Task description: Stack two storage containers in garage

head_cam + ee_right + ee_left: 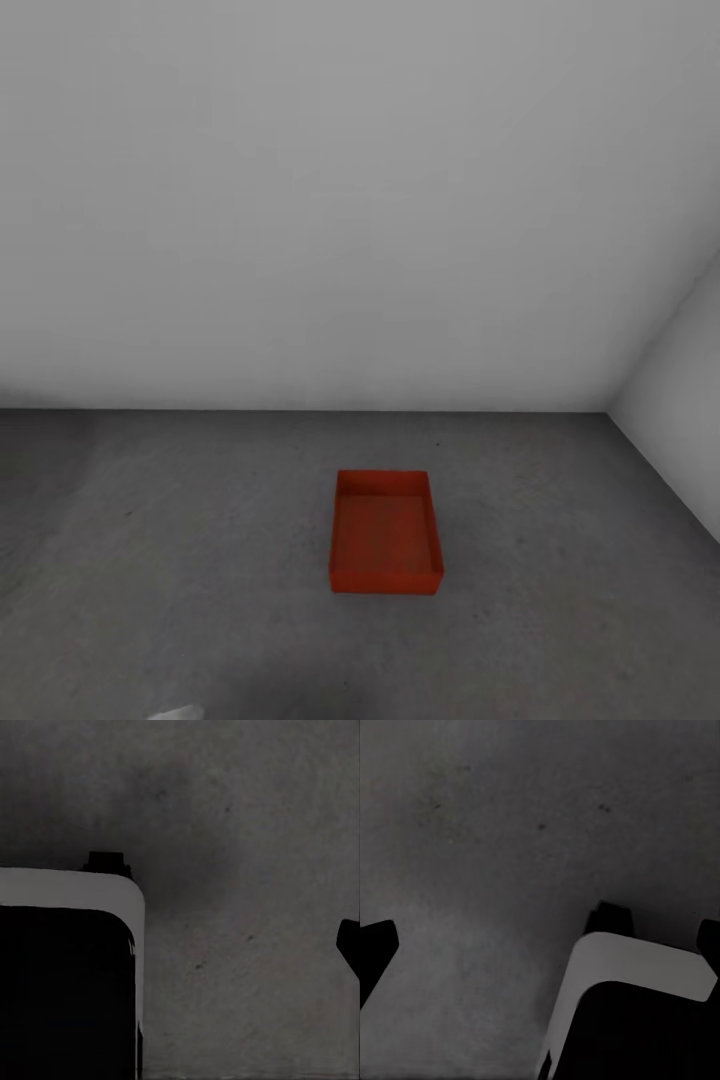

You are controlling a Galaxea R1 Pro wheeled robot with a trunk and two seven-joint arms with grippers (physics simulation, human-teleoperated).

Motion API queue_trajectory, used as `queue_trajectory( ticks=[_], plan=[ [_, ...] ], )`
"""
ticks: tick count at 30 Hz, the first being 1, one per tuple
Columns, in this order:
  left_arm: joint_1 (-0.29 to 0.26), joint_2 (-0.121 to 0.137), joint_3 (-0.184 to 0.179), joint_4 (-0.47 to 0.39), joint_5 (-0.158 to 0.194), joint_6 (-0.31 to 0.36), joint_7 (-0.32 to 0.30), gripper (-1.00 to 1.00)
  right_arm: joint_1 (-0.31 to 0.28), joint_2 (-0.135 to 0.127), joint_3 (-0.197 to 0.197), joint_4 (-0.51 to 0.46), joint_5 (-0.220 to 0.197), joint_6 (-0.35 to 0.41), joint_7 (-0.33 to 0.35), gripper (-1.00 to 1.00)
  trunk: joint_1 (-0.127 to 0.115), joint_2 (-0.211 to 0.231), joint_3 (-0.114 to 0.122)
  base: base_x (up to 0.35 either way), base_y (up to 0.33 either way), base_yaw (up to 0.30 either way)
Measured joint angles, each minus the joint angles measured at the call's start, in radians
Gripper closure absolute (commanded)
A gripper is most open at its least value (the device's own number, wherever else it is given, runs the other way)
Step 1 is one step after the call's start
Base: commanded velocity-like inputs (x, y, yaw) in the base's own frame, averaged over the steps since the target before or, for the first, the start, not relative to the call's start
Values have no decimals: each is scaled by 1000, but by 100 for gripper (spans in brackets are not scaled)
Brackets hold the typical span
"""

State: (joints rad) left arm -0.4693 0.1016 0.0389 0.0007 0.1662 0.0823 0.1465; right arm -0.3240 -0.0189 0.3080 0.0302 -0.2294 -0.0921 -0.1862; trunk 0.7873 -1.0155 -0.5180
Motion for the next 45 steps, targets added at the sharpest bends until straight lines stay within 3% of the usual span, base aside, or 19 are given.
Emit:
queue_trajectory(
  ticks=[5, 11, 12, 33, 39, 45],
  plan=[
    [96, -5, 1, 1, 14, -72, -9, -100, 103, -37, 2, 0, -1, -25, 141, -100, 0, 0, 0, 0, 0, 0],
    [165, -8, 1, 1, 17, -86, -34, -100, 186, -55, 1, 0, -7, -67, 196, -100, 0, 0, 1, 0, 0, -23],
    [193, -22, 0, 1, 17, -94, -38, -100, 206, -57, -1, 0, -11, -88, 202, -100, 0, 0, 2, 0, 0, -87],
    [206, -31, -3, -9, 7, -99, -39, -100, 215, -49, 4, 0, 12, -93, 203, -100, 0, 0, 35, 0, 0, -31],
    [206, -31, -2, -17, 5, -99, -39, -100, 215, -36, -1, -2, 13, -90, 202, -100, 0, 0, 45, 0, 0, 0],
    [206, -31, -2, -15, 7, -99, -39, -100, 215, -3, -6, -2, 12, -90, 202, -100, 0, 0, 55, 0, 0, 0]
  ],
)
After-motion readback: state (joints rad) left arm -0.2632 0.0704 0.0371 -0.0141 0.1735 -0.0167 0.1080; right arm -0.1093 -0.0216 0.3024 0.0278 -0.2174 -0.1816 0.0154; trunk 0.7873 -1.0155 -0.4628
